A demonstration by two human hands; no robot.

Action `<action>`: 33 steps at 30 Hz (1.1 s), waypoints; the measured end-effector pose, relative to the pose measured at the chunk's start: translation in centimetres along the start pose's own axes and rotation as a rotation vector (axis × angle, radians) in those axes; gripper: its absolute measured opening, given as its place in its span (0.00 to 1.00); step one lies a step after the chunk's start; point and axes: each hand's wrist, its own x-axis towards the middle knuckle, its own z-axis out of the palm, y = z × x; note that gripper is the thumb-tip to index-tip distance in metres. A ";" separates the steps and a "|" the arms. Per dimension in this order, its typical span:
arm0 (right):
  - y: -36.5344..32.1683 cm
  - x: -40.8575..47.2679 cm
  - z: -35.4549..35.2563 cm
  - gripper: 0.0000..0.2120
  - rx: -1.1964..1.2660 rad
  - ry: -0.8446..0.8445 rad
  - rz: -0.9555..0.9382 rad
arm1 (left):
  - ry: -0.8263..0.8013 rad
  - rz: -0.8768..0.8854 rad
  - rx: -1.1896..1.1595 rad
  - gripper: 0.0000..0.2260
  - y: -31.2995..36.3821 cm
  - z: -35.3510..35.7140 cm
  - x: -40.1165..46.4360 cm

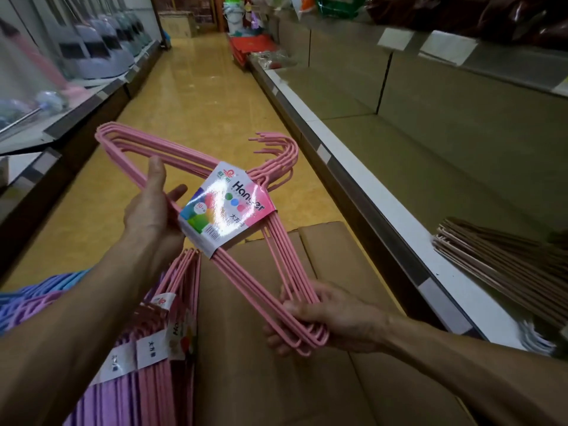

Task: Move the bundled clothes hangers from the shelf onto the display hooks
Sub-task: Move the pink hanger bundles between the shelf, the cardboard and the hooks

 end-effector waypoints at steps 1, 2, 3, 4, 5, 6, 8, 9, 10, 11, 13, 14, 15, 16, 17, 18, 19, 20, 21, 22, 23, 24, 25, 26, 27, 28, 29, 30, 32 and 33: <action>-0.1 0.1 0.1 0.12 -0.024 0.013 -0.003 | 0.030 0.029 -0.002 0.29 0.2 -0.5 0.2; -0.2 0.3 0.3 0.13 -0.053 0.034 -0.010 | 0.051 0.053 -0.008 0.25 0.2 -0.9 0.3; -0.3 0.4 0.4 0.14 -0.087 0.059 -0.018 | 0.061 0.069 -0.008 0.22 0.3 -1.2 0.3; -0.4 0.5 0.6 0.16 -0.123 0.085 -0.022 | 0.067 0.082 -0.005 0.20 0.4 -1.4 0.2; -0.5 0.6 0.7 0.17 -0.152 0.111 -0.027 | 0.075 0.096 0.006 0.19 0.5 -1.6 0.2; -0.7 0.8 0.9 0.18 -0.166 0.136 -0.031 | 0.086 0.112 0.015 0.17 0.6 -1.8 0.3; -1.1 1.1 1.2 0.20 -0.148 0.166 -0.034 | 0.098 0.135 0.021 0.14 0.8 -2.1 0.1; -1.4 1.3 1.4 0.19 -0.122 0.165 -0.029 | 0.100 0.140 0.022 0.11 0.8 -2.3 0.1; -1.8 1.5 1.6 0.18 -0.090 0.155 -0.026 | 0.096 0.140 0.023 0.09 0.9 -2.4 0.0; -2.2 1.7 1.8 0.17 -0.055 0.139 -0.027 | 0.085 0.133 0.018 0.08 0.9 -2.5 0.0; -3.1 2.1 2.3 0.15 0.026 0.110 -0.038 | 0.052 0.116 -0.003 0.08 0.8 -2.7 -0.1; -3.6 2.2 2.4 0.13 0.061 0.096 -0.044 | 0.036 0.108 -0.014 0.09 0.7 -2.7 -0.2; -4.0 2.4 2.6 0.12 0.090 0.073 -0.045 | 0.021 0.100 -0.025 0.09 0.7 -2.7 -0.3; -4.5 2.5 2.7 0.13 0.114 0.044 -0.040 | 0.005 0.094 -0.037 0.10 0.7 -2.7 -0.5; -4.8 2.6 2.8 0.13 0.134 0.019 -0.029 | -0.013 0.093 -0.049 0.10 0.7 -2.7 -0.6; -5.2 2.7 2.9 0.13 0.149 0.003 -0.015 | -0.030 0.090 -0.059 0.11 0.7 -2.6 -0.8; -5.5 2.7 3.1 0.12 0.154 -0.001 -0.002 | -0.045 0.083 -0.072 0.13 0.8 -2.6 -0.9; -5.8 2.8 3.2 0.11 0.143 0.009 0.007 | -0.059 0.074 -0.083 0.15 0.8 -2.6 -1.1; -6.1 2.9 3.4 0.11 0.115 0.038 0.008 | -0.070 0.066 -0.086 0.16 0.9 -2.7 -1.2; -6.2 3.0 3.5 0.11 0.074 0.086 0.000 | -0.074 0.067 -0.077 0.17 0.9 -2.8 -1.3; -6.2 3.1 3.7 0.12 0.027 0.149 -0.016 | -0.073 0.074 -0.047 0.17 0.9 -2.8 -1.3; -6.1 3.2 3.8 0.14 -0.020 0.210 -0.038 | -0.067 0.089 0.016 0.18 0.9 -2.9 -1.4; -5.9 3.3 3.9 0.16 -0.058 0.257 -0.062 | -0.055 0.109 0.109 0.18 1.0 -3.0 -1.4; -5.7 3.3 4.0 0.17 -0.085 0.287 -0.086 | -0.039 0.131 0.210 0.18 1.0 -3.0 -1.3; -5.5 3.2 4.0 0.17 -0.100 0.305 -0.110 | -0.027 0.148 0.296 0.18 1.1 -3.1 -1.2; -5.3 3.1 4.1 0.17 -0.109 0.319 -0.132 | -0.024 0.158 0.368 0.17 1.1 -3.2 -1.0; -5.1 2.9 4.2 0.16 -0.120 0.336 -0.153 | -0.028 0.162 0.437 0.16 1.2 -3.2 -0.8; -5.0 2.9 4.2 0.15 -0.138 0.358 -0.175 | -0.034 0.164 0.507 0.17 1.3 -3.3 -0.7; -5.0 2.7 4.4 0.13 -0.206 0.410 -0.219 | -0.028 0.176 0.627 0.20 1.3 -3.5 -0.3; -5.0 2.5 4.5 0.11 -0.256 0.437 -0.238 | -0.003 0.201 0.688 0.21 1.3 -3.5 -0.4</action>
